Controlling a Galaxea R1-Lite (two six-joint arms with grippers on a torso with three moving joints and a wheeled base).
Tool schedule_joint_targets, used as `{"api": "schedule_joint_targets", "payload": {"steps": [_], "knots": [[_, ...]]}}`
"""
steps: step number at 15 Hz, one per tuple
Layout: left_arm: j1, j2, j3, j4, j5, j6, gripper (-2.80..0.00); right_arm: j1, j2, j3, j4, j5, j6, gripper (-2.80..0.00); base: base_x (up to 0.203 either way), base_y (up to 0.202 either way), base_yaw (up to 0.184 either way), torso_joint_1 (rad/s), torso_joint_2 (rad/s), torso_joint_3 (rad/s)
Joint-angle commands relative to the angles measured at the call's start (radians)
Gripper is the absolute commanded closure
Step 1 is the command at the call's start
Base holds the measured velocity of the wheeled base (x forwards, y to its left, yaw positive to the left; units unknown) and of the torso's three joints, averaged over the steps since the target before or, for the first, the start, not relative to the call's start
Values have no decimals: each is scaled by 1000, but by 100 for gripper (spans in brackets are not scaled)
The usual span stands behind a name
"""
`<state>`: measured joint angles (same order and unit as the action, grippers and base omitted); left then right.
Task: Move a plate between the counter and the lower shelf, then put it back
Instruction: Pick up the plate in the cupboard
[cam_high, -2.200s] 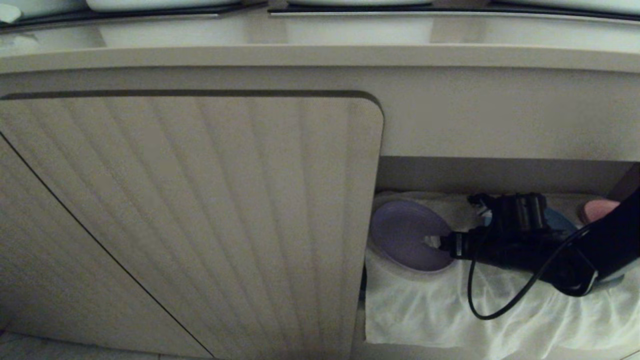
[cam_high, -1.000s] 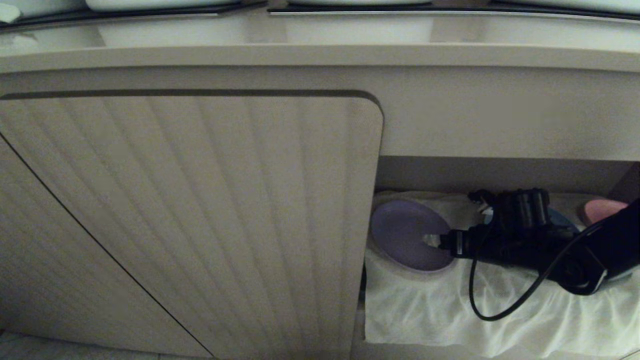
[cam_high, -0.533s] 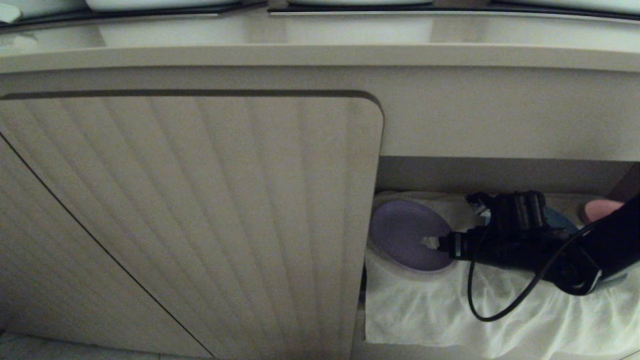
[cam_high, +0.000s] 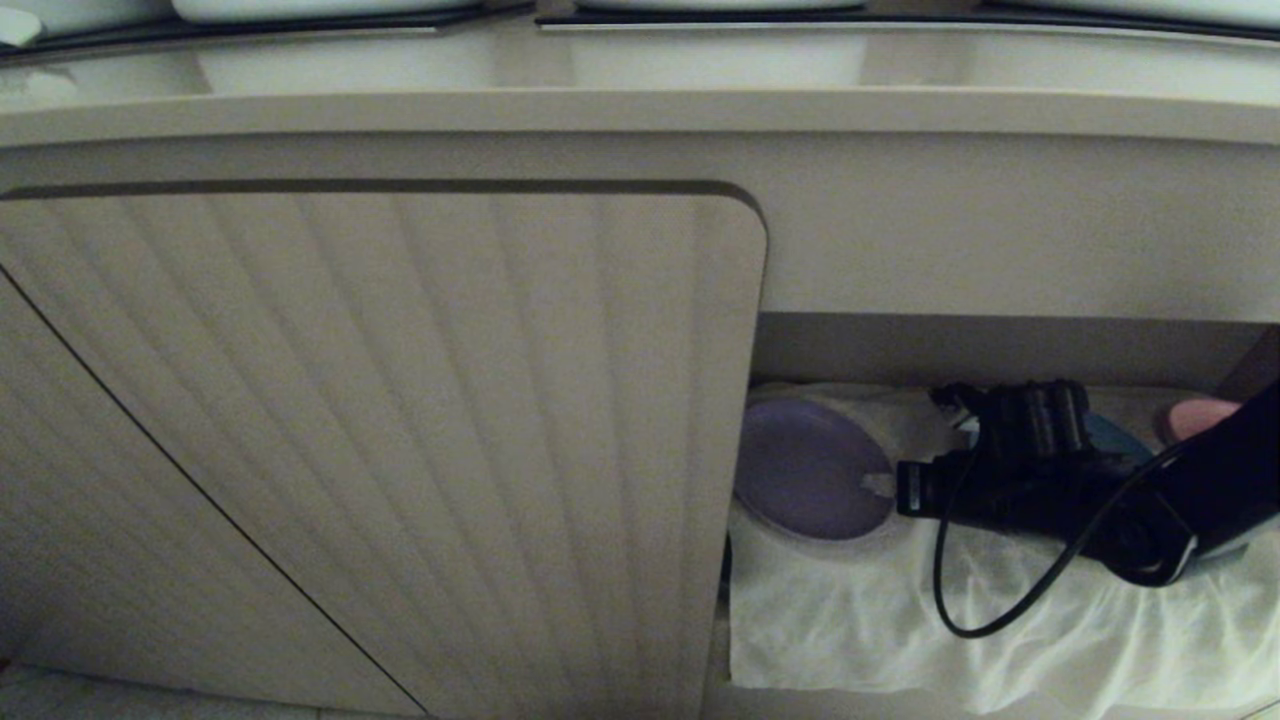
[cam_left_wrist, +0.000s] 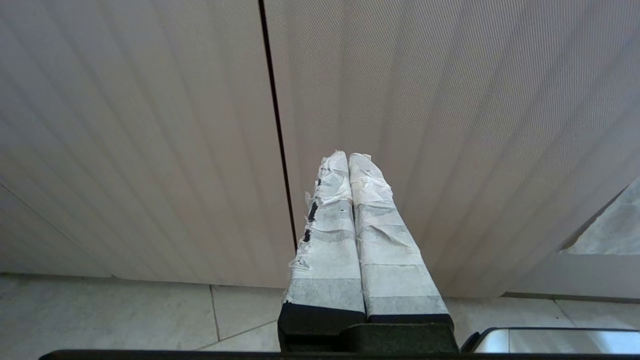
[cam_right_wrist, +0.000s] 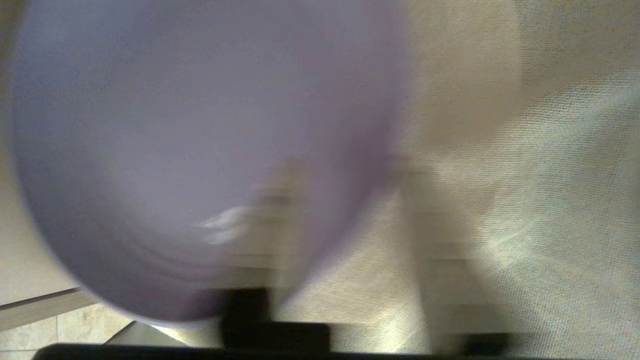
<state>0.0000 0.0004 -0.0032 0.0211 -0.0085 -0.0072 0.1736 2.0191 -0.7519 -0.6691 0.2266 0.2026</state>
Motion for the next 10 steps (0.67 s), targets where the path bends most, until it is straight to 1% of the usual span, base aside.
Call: {"api": "schedule_joint_targets", "payload": {"steps": [1,10], "knots": [[0,0,0,0,-1,0,0,-2,1,-3,-4,1,1,0,0,0,0,0,0,0],[0,0,0,0,-1,0,0,-16,-2,-1,-1,0,0,0,0,0,0,0,0,0]]}}
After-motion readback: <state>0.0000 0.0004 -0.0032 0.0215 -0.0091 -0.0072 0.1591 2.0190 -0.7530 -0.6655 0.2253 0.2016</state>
